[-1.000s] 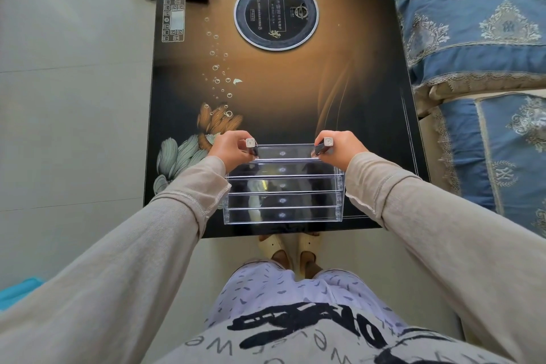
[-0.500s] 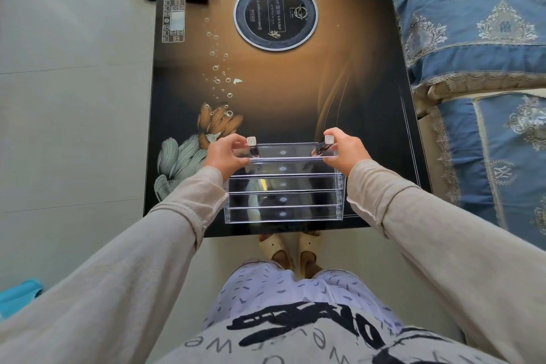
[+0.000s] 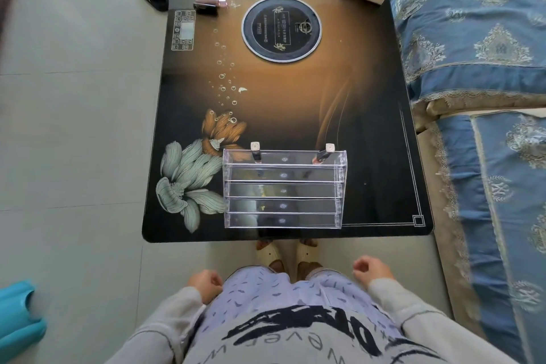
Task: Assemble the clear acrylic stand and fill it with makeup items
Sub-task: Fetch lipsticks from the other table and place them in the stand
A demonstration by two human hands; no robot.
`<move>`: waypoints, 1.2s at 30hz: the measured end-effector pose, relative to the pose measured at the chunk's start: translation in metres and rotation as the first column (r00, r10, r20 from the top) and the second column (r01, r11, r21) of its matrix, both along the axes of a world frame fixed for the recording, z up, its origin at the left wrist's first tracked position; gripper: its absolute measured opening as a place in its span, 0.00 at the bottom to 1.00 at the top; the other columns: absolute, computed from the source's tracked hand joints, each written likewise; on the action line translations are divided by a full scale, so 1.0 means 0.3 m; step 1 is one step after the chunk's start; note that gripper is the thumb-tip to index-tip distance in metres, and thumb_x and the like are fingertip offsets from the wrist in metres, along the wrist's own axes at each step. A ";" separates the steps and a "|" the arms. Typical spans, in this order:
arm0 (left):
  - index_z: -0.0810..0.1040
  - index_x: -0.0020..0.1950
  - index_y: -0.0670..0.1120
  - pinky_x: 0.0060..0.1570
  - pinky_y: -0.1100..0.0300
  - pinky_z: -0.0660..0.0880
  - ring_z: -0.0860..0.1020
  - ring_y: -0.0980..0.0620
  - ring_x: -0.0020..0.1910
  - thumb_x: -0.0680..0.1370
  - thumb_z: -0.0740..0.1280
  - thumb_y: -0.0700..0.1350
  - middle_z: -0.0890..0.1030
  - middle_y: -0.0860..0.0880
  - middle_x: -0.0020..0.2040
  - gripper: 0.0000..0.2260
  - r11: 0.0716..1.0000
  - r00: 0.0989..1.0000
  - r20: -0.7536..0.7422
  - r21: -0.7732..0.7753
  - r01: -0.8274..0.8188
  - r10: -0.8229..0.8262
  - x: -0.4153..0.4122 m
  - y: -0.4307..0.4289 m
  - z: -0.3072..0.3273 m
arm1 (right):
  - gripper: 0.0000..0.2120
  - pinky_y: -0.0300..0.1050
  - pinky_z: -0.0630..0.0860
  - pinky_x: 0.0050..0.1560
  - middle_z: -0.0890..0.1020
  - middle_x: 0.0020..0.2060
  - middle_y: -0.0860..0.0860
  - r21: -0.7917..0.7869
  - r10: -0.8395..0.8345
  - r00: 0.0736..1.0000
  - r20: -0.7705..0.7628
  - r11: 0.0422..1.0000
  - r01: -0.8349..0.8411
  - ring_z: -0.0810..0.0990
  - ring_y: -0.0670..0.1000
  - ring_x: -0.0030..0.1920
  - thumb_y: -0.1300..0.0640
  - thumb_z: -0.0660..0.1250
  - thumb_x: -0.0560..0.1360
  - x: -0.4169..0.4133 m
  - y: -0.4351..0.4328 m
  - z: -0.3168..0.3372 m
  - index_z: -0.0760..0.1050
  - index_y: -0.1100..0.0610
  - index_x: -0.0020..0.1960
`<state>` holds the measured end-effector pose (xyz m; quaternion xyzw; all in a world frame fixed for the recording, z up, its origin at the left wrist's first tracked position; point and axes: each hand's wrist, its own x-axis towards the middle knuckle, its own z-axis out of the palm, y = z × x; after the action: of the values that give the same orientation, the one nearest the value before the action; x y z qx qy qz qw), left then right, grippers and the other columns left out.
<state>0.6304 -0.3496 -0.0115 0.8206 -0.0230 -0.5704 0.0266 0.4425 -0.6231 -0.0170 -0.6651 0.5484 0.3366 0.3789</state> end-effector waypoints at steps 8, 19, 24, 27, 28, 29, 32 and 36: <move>0.74 0.35 0.48 0.43 0.59 0.71 0.74 0.50 0.34 0.76 0.62 0.37 0.77 0.44 0.40 0.11 0.901 0.894 0.151 -0.179 -0.394 0.421 0.011 -0.004 0.060 | 0.07 0.30 0.69 0.23 0.76 0.32 0.56 0.078 0.025 1.000 -0.012 0.997 -0.024 0.74 0.48 0.25 0.70 0.61 0.74 -0.027 -0.079 -0.013 0.75 0.67 0.50; 0.80 0.48 0.37 0.43 0.60 0.68 0.74 0.48 0.32 0.74 0.64 0.36 0.79 0.41 0.41 0.07 0.439 0.415 0.148 -0.222 -0.871 0.898 -0.504 0.085 0.026 | 0.06 0.38 0.71 0.32 0.77 0.32 0.55 0.083 0.594 0.804 -0.041 0.804 -0.589 0.72 0.50 0.27 0.67 0.60 0.73 0.096 -0.118 -0.033 0.74 0.59 0.41; 0.72 0.30 0.50 0.42 0.62 0.67 0.73 0.53 0.28 0.75 0.62 0.36 0.77 0.45 0.34 0.15 0.136 0.124 0.106 -0.115 -0.984 0.987 -0.924 0.114 -0.015 | 0.09 0.39 0.70 0.29 0.77 0.31 0.53 0.140 0.817 0.577 -0.006 0.572 -0.808 0.75 0.53 0.31 0.64 0.59 0.73 0.194 0.021 -0.039 0.73 0.56 0.36; 0.73 0.30 0.49 0.41 0.62 0.67 0.74 0.51 0.29 0.75 0.62 0.36 0.78 0.44 0.36 0.15 -0.061 -0.068 0.115 -0.063 -0.996 0.991 -1.123 0.118 -0.021 | 0.14 0.41 0.71 0.30 0.78 0.38 0.56 0.126 0.887 0.459 0.047 0.450 -0.884 0.76 0.55 0.38 0.63 0.59 0.73 0.262 0.146 -0.037 0.71 0.51 0.31; 0.73 0.30 0.48 0.40 0.62 0.67 0.74 0.49 0.30 0.75 0.63 0.36 0.78 0.44 0.35 0.14 -0.126 -0.132 0.129 -0.055 -0.990 0.983 -1.179 0.120 -0.022 | 0.14 0.40 0.71 0.30 0.78 0.38 0.56 0.124 0.905 0.420 0.065 0.411 -0.903 0.76 0.55 0.38 0.63 0.58 0.74 0.286 0.193 -0.033 0.71 0.51 0.32; 0.73 0.31 0.48 0.38 0.62 0.67 0.75 0.48 0.32 0.75 0.63 0.36 0.79 0.44 0.36 0.14 -0.187 -0.192 0.141 -0.047 -0.981 0.971 -1.229 0.120 -0.022 | 0.13 0.40 0.70 0.30 0.77 0.36 0.56 0.130 0.918 0.387 0.083 0.375 -0.918 0.75 0.54 0.37 0.64 0.58 0.74 0.308 0.240 -0.028 0.72 0.52 0.32; 0.74 0.35 0.44 0.32 0.62 0.68 0.76 0.46 0.38 0.77 0.63 0.38 0.80 0.44 0.43 0.10 -0.345 -0.348 0.150 -0.044 -0.937 0.926 -1.337 0.108 -0.027 | 0.13 0.41 0.69 0.30 0.75 0.32 0.54 0.138 0.944 0.298 0.139 0.280 -0.950 0.73 0.53 0.32 0.66 0.57 0.74 0.360 0.375 -0.012 0.72 0.55 0.33; 0.75 0.40 0.42 0.32 0.63 0.67 0.74 0.48 0.35 0.77 0.62 0.39 0.78 0.42 0.45 0.07 -0.470 -0.473 0.091 -0.048 -0.881 0.877 -1.369 0.100 -0.043 | 0.07 0.40 0.70 0.31 0.77 0.36 0.56 0.127 0.963 0.196 0.184 0.175 -0.976 0.74 0.51 0.31 0.66 0.59 0.74 0.392 0.520 -0.001 0.74 0.58 0.42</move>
<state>0.2197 -0.3197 -0.0243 0.4663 0.7056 -0.2343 0.4793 0.5601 -0.4671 -0.0173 -0.8258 -0.0491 0.5368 0.1658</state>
